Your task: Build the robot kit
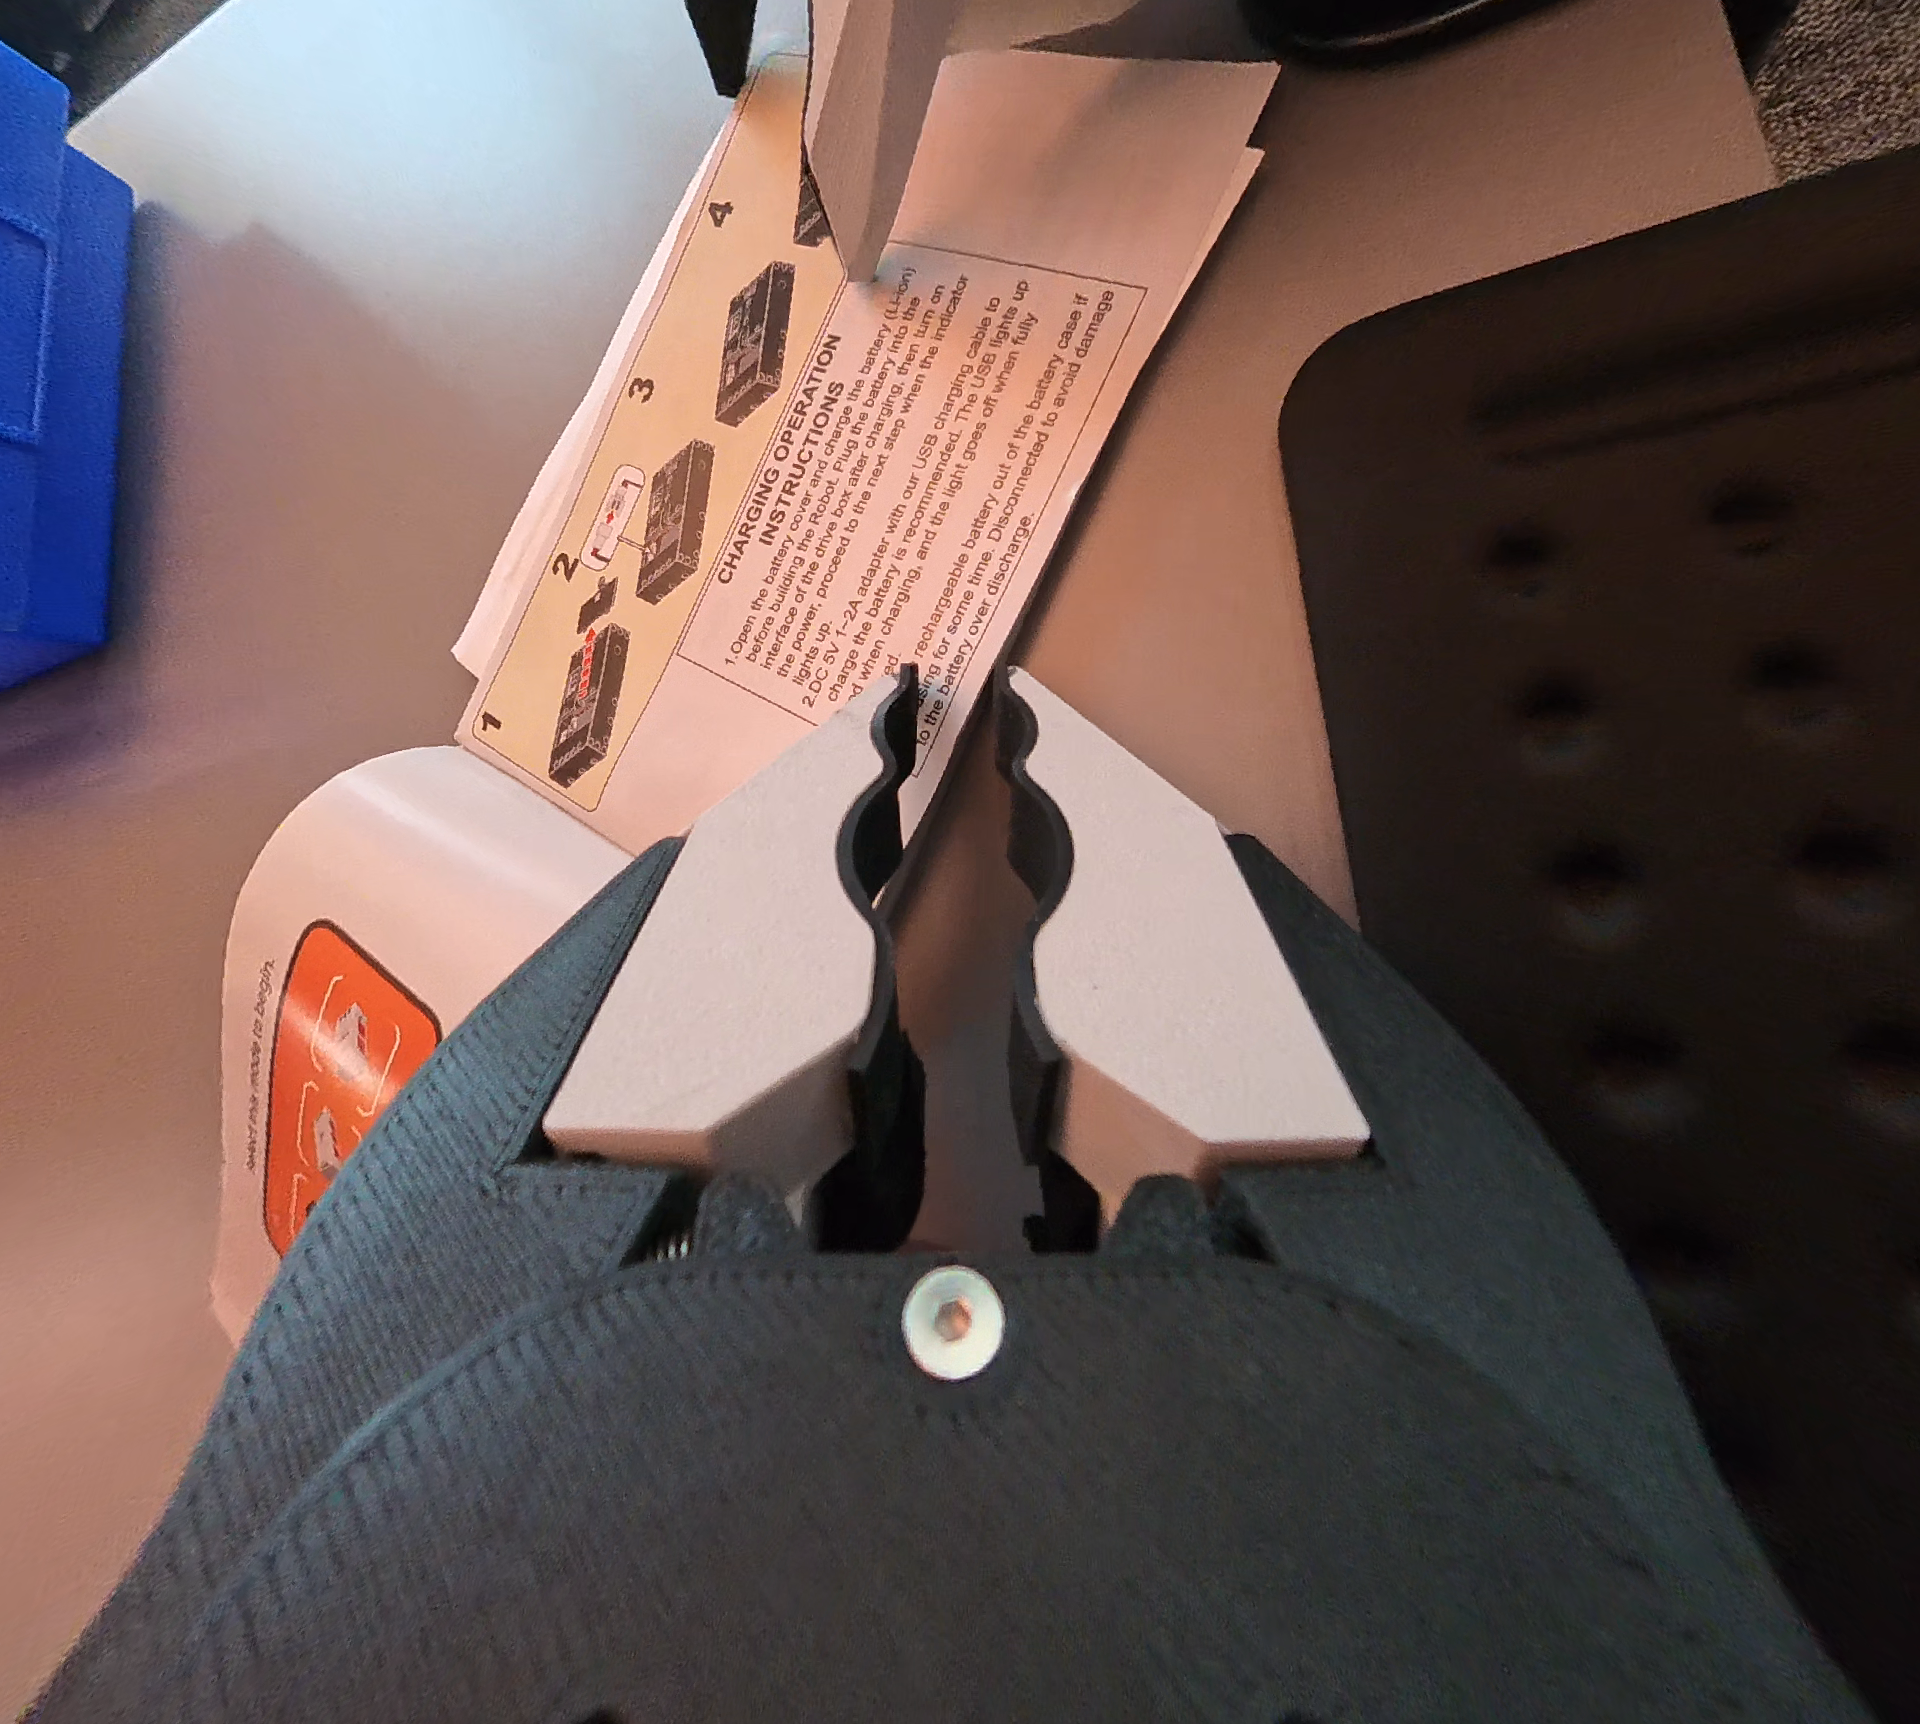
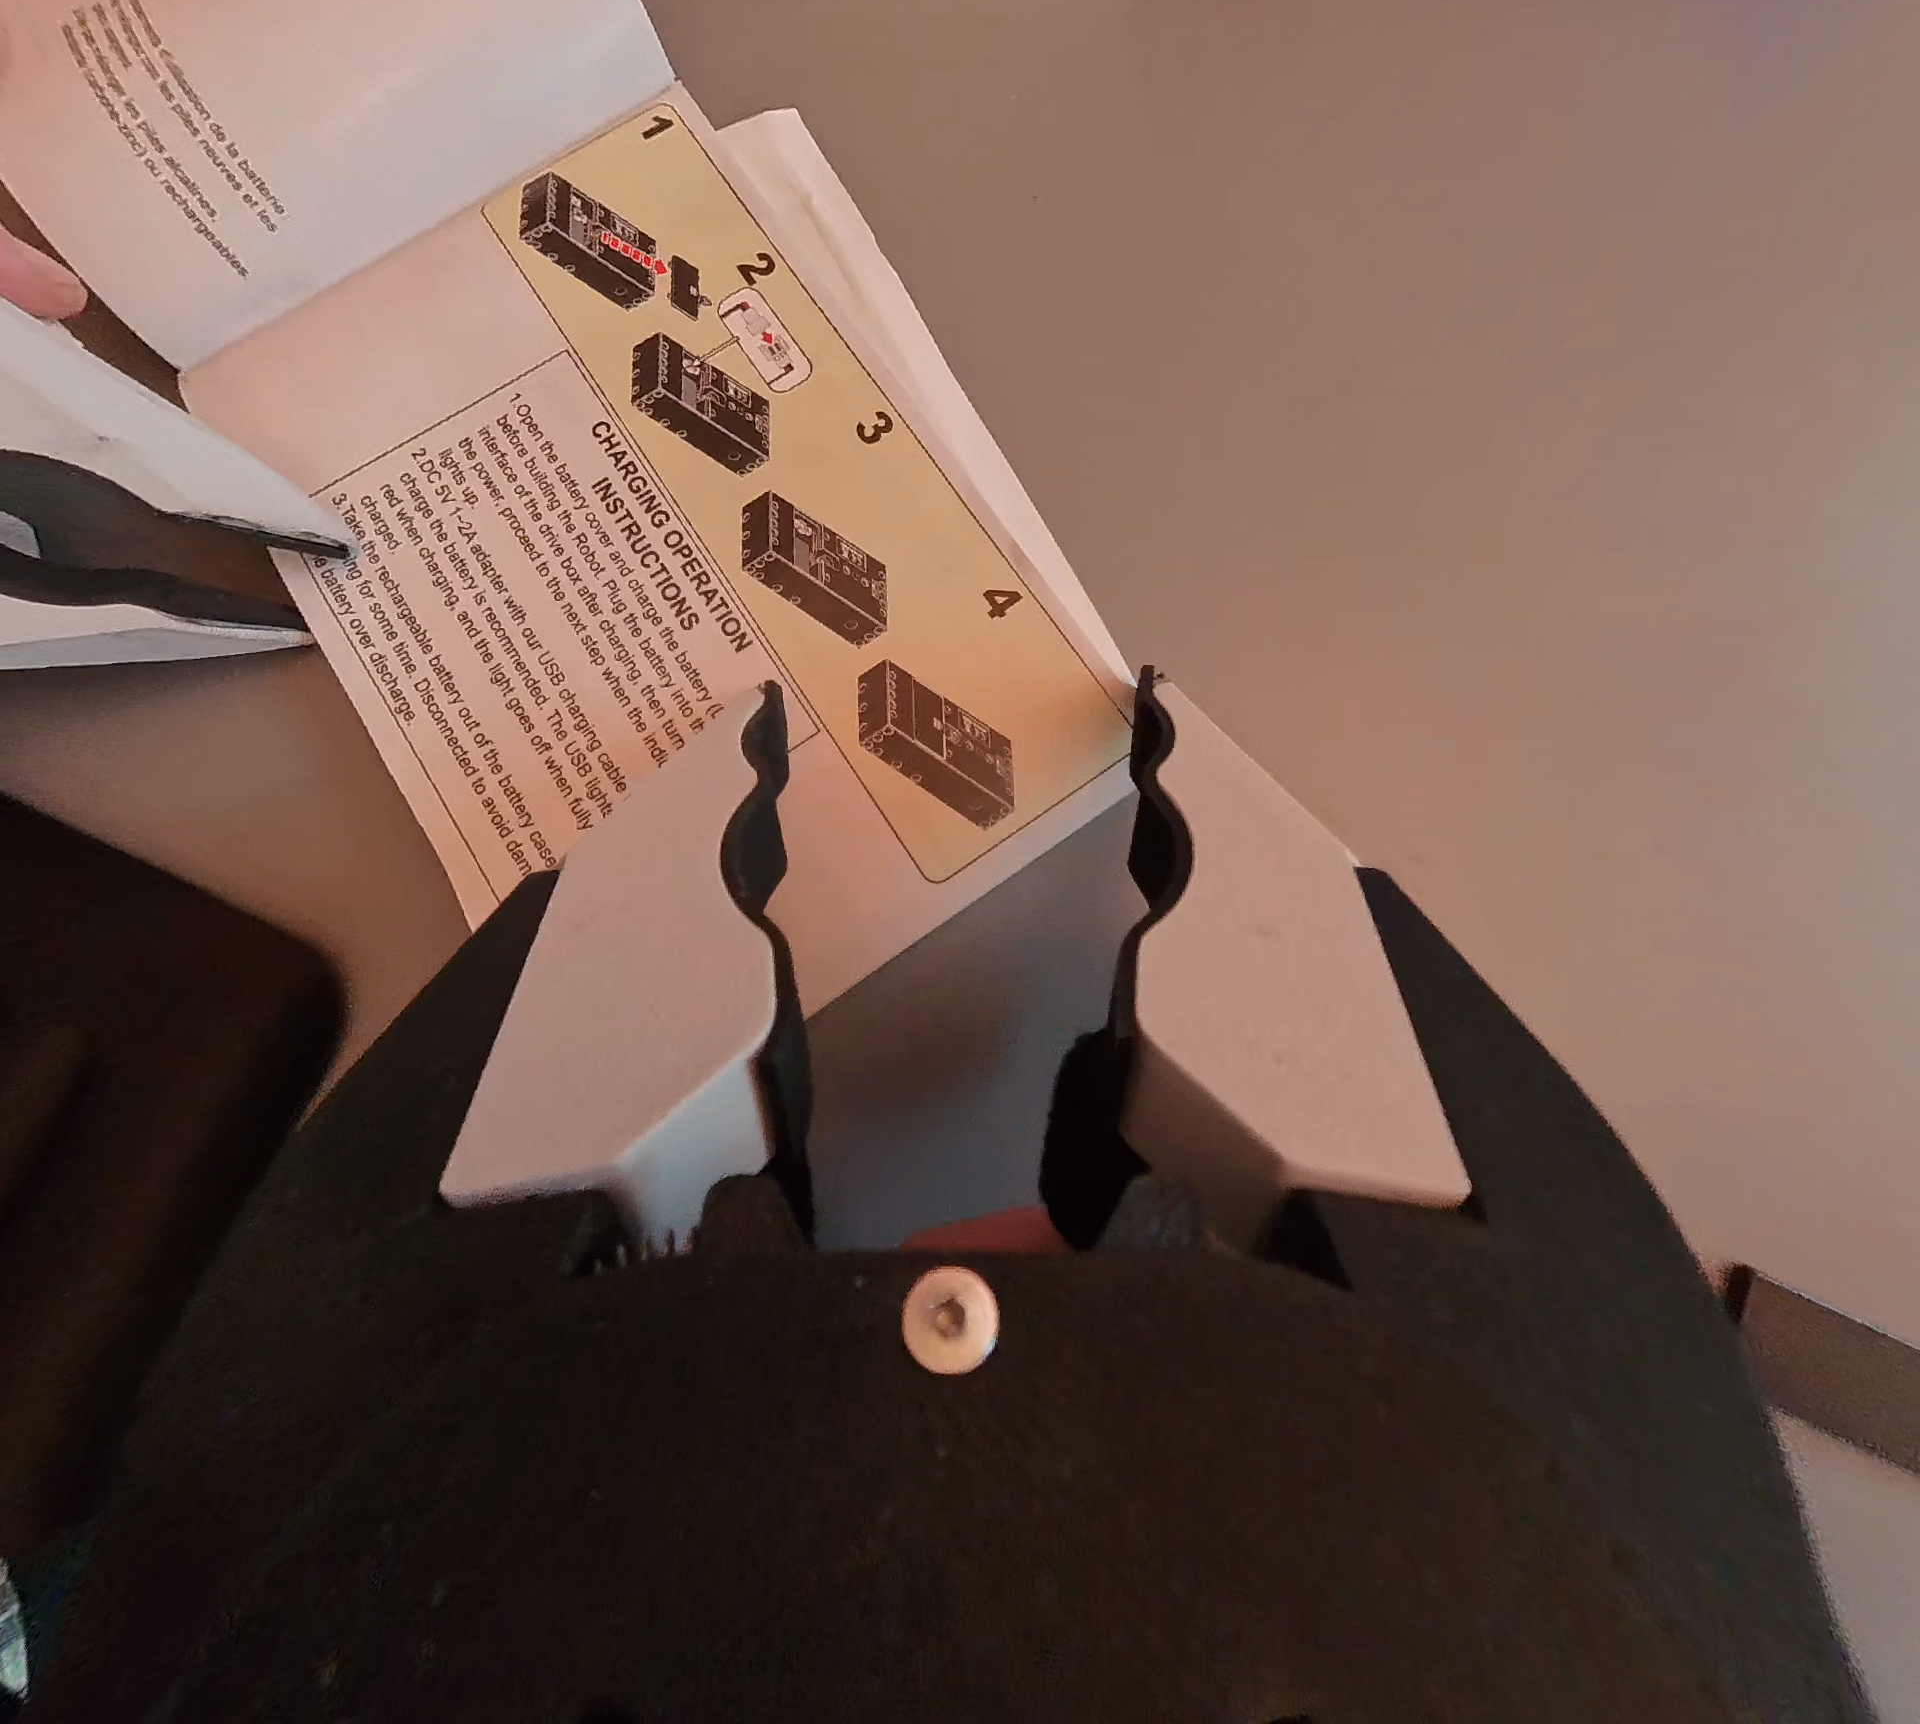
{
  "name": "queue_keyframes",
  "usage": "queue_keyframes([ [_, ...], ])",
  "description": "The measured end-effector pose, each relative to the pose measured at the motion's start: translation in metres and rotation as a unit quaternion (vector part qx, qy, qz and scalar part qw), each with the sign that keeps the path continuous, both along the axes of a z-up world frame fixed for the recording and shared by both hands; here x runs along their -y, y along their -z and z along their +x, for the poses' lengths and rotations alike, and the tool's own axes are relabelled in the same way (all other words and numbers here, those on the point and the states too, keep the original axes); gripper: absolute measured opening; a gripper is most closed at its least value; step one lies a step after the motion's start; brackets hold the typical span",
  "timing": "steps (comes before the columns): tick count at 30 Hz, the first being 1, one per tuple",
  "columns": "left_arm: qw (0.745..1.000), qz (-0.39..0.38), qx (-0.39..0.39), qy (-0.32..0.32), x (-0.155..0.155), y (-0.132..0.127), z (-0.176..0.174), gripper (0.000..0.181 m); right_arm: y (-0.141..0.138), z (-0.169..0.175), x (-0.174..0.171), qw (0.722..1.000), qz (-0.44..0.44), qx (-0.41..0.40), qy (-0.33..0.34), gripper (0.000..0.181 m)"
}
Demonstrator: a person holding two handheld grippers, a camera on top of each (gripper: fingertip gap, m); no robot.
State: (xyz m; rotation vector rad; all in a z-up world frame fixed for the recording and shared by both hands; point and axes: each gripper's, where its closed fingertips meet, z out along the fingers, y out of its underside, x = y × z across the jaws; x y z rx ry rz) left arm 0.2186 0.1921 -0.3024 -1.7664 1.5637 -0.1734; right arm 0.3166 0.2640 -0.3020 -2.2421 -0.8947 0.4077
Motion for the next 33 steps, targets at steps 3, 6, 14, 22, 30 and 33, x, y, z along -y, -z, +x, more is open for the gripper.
queue_keyframes([
  [3,1.000,-0.005,0.002,-0.001,0.000,0.000,0.000,0.012,0.000,0.002,-0.001,1.000,-0.004,0.003,-0.003,0.061],
  [6,1.000,-0.003,-0.001,0.000,0.000,0.000,0.000,0.012,0.000,0.003,-0.003,1.000,-0.003,0.001,-0.001,0.056],
  [14,1.000,0.003,-0.005,0.002,-0.003,-0.002,-0.001,0.019,-0.002,0.005,-0.005,1.000,0.008,-0.003,-0.004,0.031],
  [22,1.000,0.018,-0.007,0.014,-0.006,-0.004,0.003,0.024,-0.002,0.006,-0.005,1.000,0.014,0.000,-0.002,0.033],
  [30,0.997,-0.062,0.043,0.014,-0.003,-0.001,0.011,0.024,-0.002,0.006,-0.003,1.000,0.018,-0.013,-0.005,0.038],
  [33,0.994,-0.093,0.060,0.010,-0.003,-0.001,0.011,0.023,-0.002,0.006,-0.002,1.000,0.021,-0.019,-0.004,0.038],
])
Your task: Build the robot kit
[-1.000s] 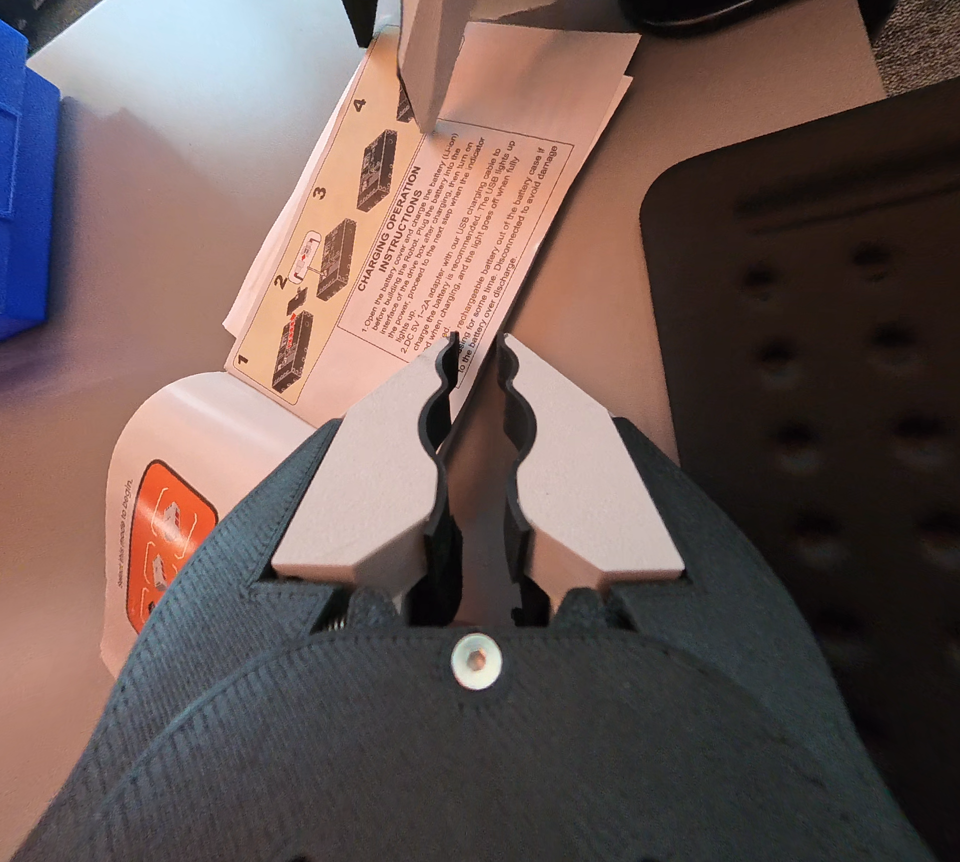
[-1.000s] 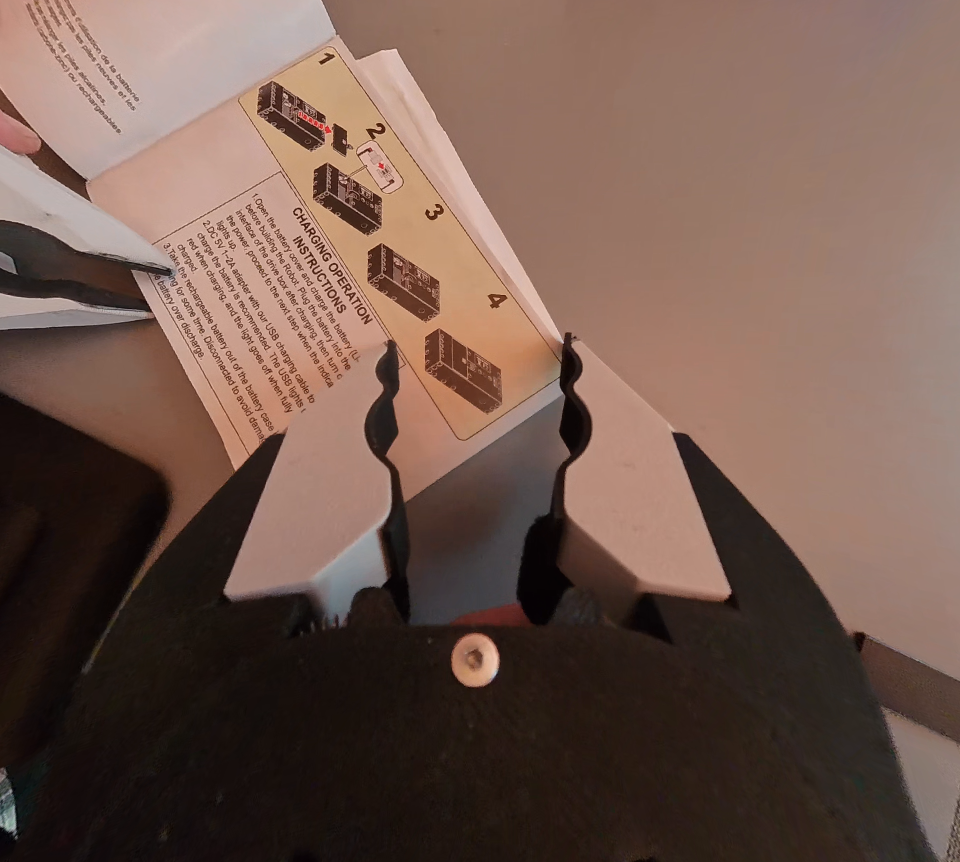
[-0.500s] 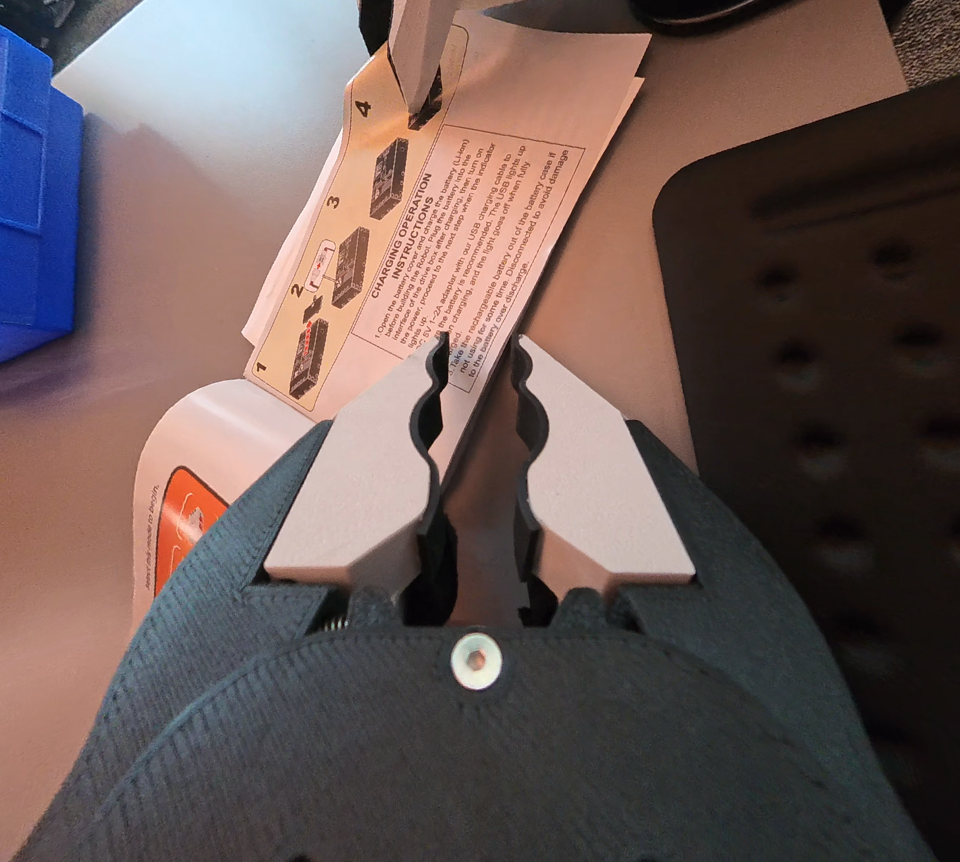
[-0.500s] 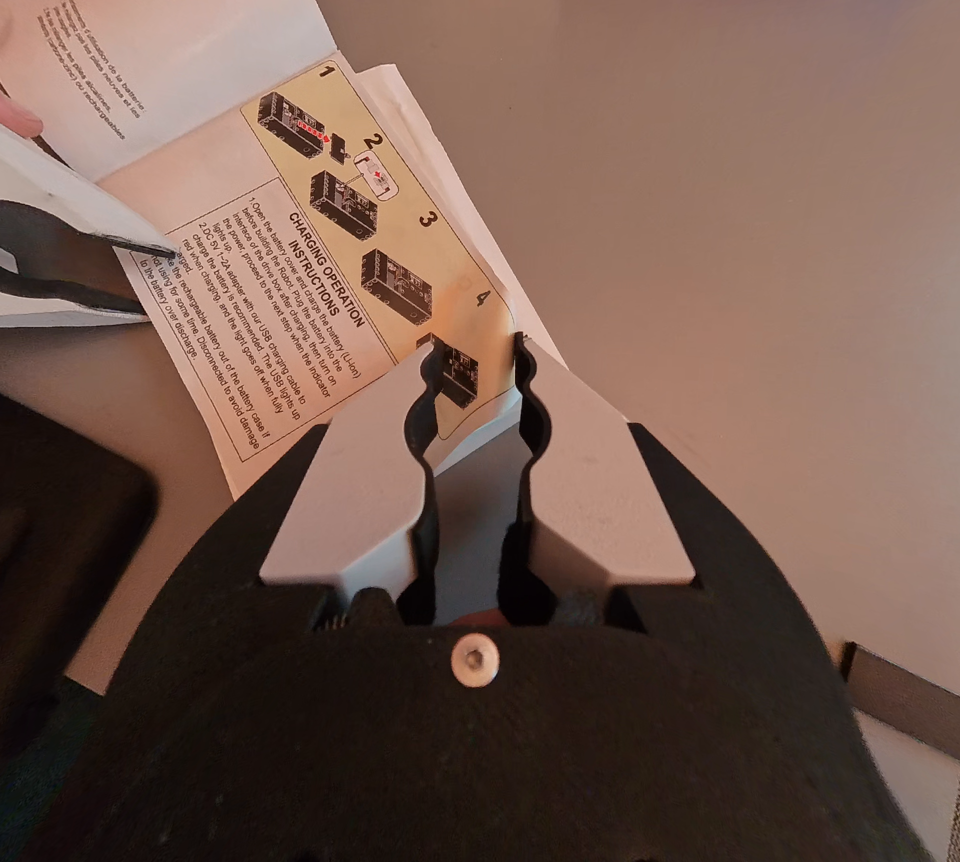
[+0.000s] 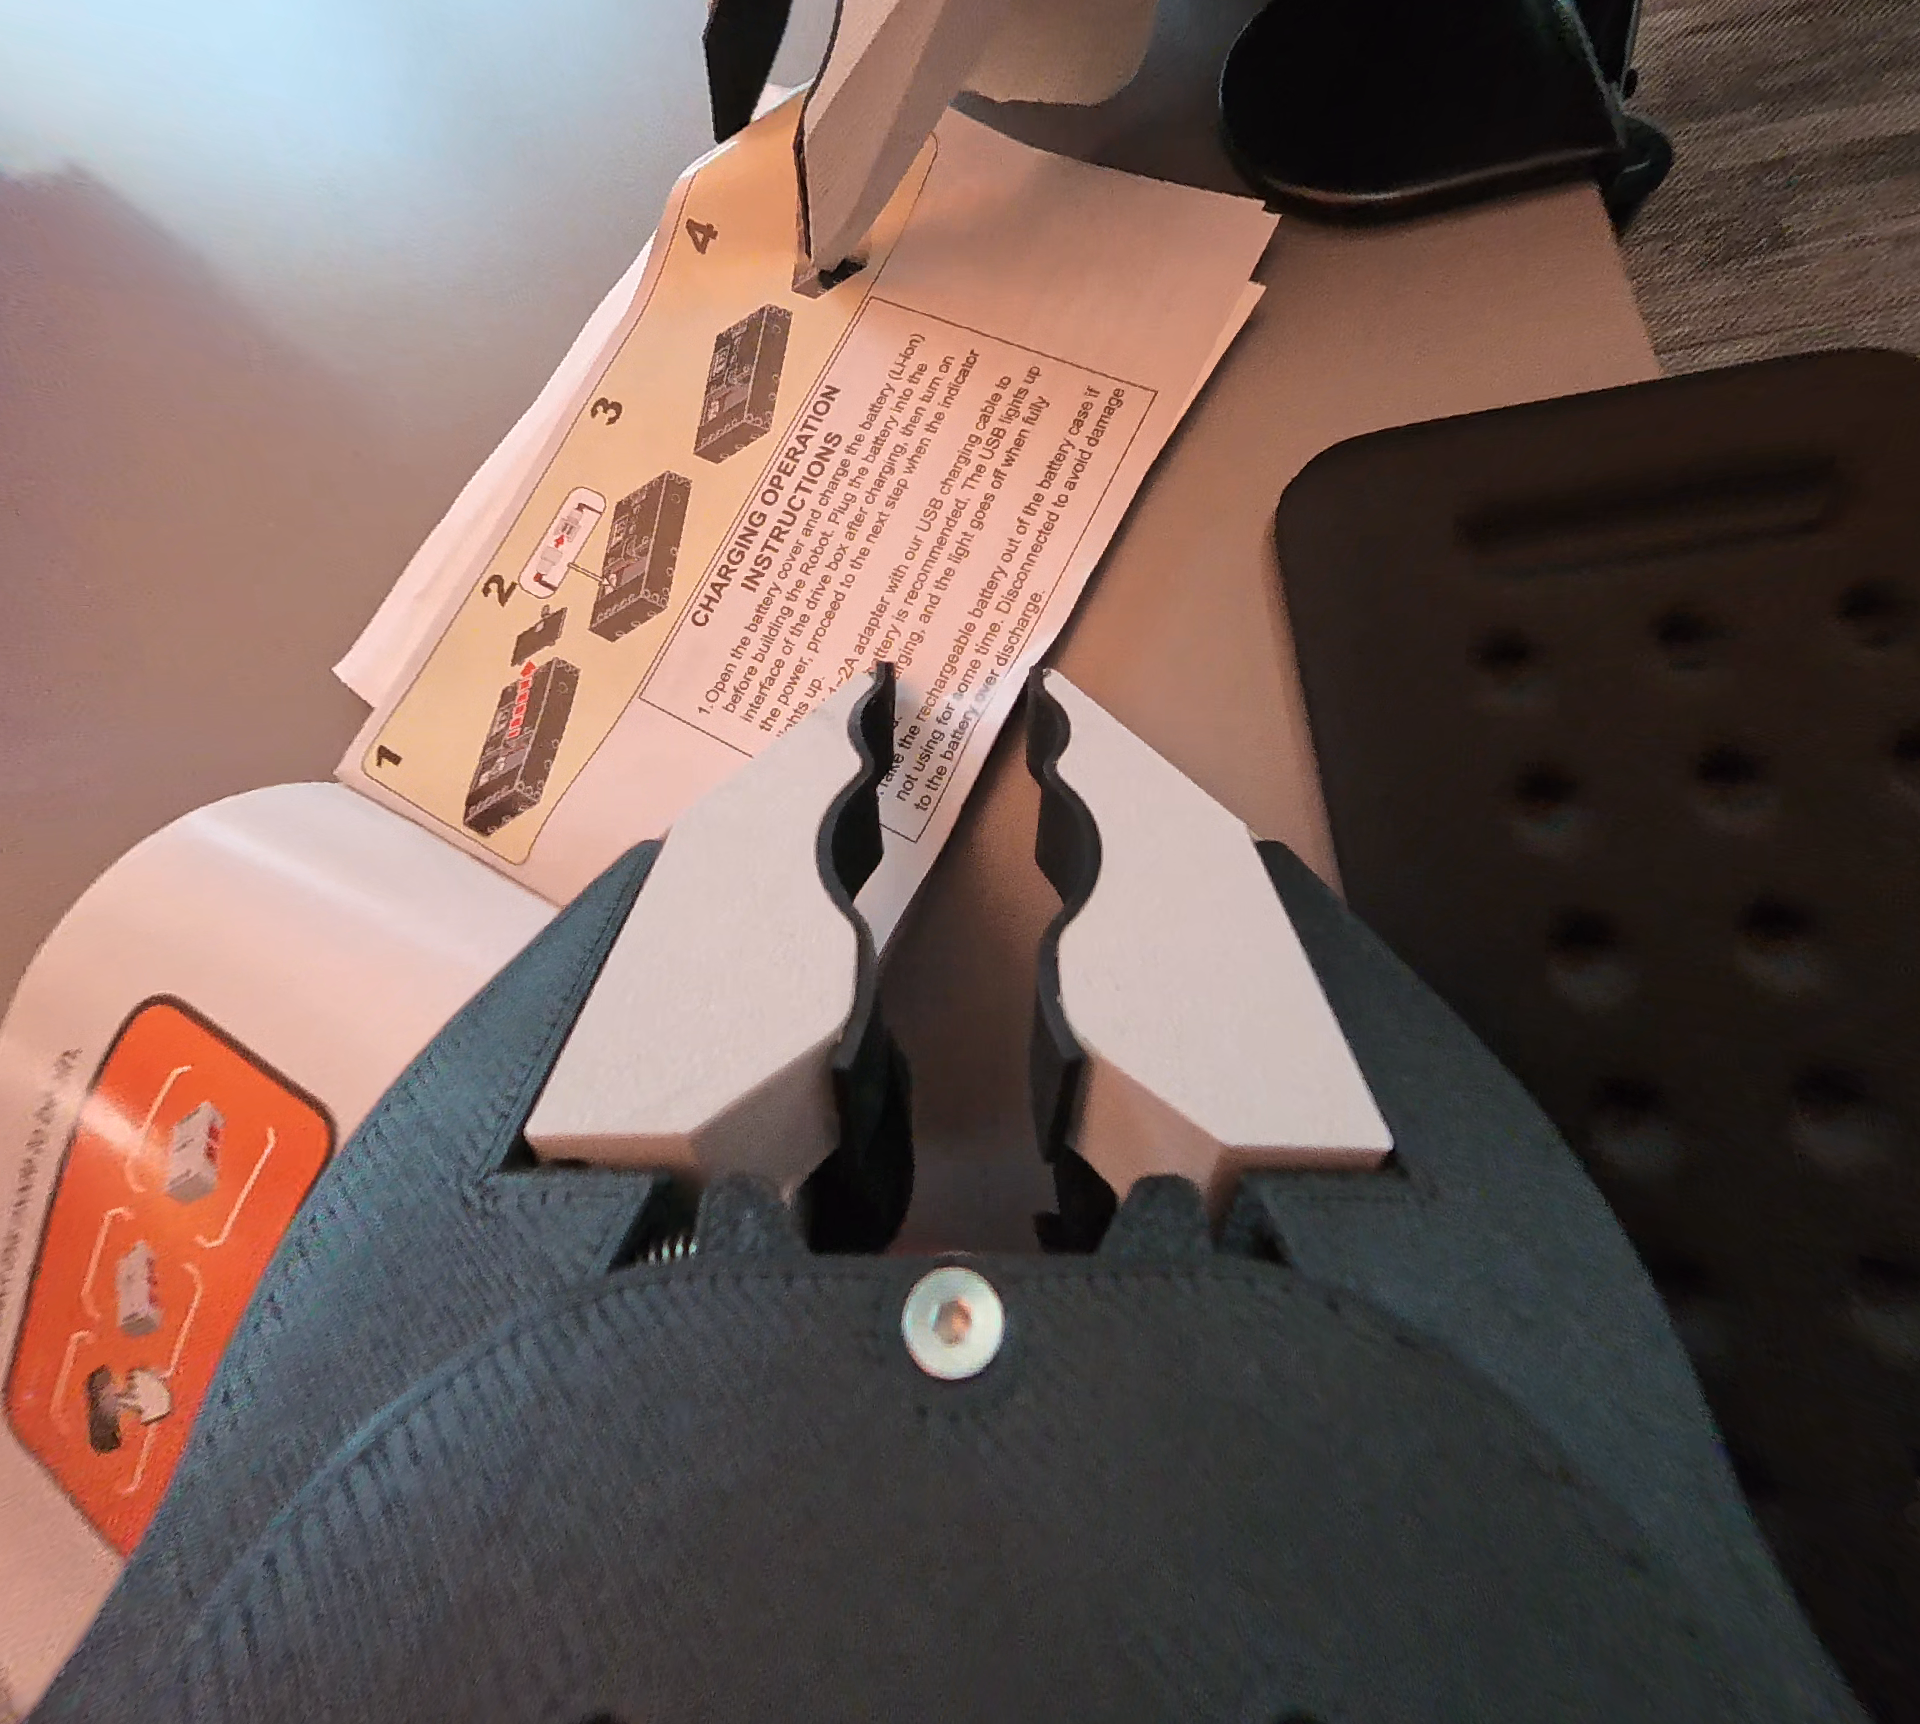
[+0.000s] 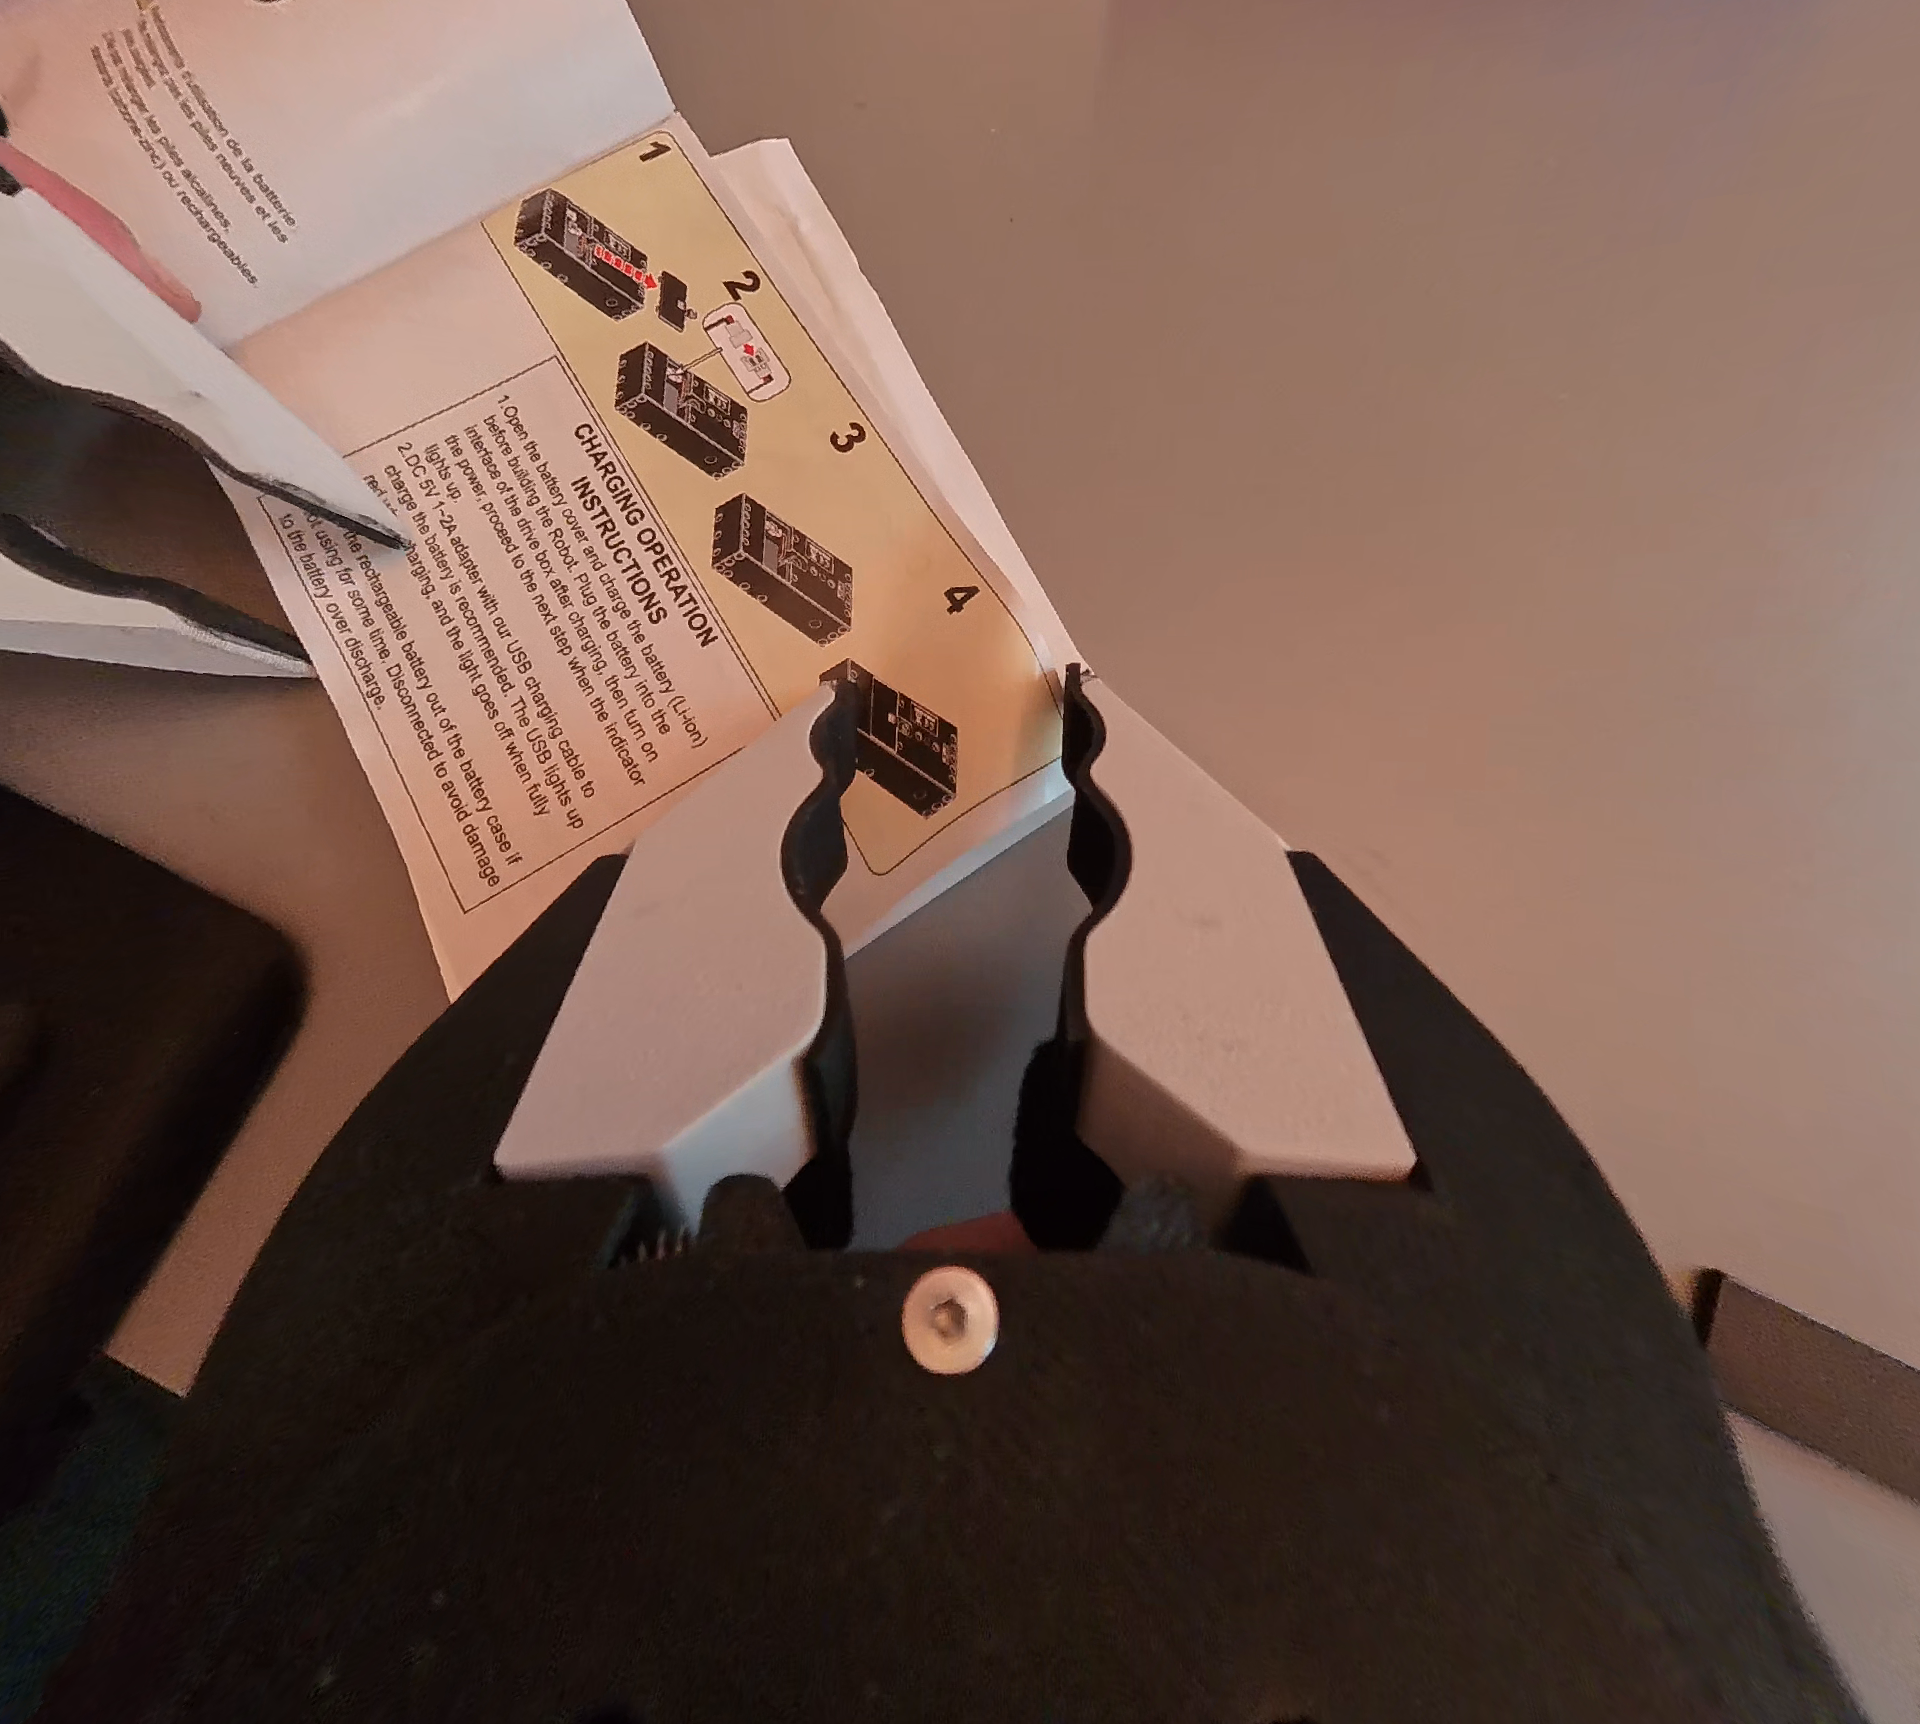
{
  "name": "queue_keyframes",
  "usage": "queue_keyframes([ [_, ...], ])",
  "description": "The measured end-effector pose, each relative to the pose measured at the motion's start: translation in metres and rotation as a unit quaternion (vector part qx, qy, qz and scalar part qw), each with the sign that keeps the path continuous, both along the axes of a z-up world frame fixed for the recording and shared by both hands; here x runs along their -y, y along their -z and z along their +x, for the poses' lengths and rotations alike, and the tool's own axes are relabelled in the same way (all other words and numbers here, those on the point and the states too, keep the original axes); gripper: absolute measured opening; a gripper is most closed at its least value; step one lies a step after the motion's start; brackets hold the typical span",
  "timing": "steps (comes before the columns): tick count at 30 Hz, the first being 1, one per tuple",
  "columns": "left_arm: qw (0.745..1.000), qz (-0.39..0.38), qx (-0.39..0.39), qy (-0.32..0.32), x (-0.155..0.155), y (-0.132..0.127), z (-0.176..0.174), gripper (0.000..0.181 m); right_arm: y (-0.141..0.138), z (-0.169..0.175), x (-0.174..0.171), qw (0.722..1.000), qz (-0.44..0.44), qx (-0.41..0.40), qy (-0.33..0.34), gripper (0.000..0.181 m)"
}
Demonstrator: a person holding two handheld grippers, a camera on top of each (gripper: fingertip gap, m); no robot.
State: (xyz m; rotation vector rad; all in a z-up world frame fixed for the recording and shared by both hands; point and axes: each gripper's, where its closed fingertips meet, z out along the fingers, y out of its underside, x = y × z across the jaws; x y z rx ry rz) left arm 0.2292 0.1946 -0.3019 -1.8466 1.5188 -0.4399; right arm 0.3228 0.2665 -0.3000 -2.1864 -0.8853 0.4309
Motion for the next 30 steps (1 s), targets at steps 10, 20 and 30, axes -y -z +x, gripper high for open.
queue_keyframes([
  [10,0.994,-0.097,0.050,-0.005,0.0058,-0.0033,0.0021,0.011,-0.0001,0.0008,0.0005,1.000,0.003,-0.010,0.002,0.036],
  [20,0.991,-0.123,0.060,-0.003,0.0073,-0.0045,0.0008,0.009,-0.0004,0.0009,0.0001,1.000,0.003,-0.015,0.002,0.035],
  [30,0.986,-0.148,0.081,-0.006,0.0075,-0.0086,0.0005,0.000,-0.0045,0.0010,0.0010,1.000,0.013,-0.023,0.004,0.035],
])
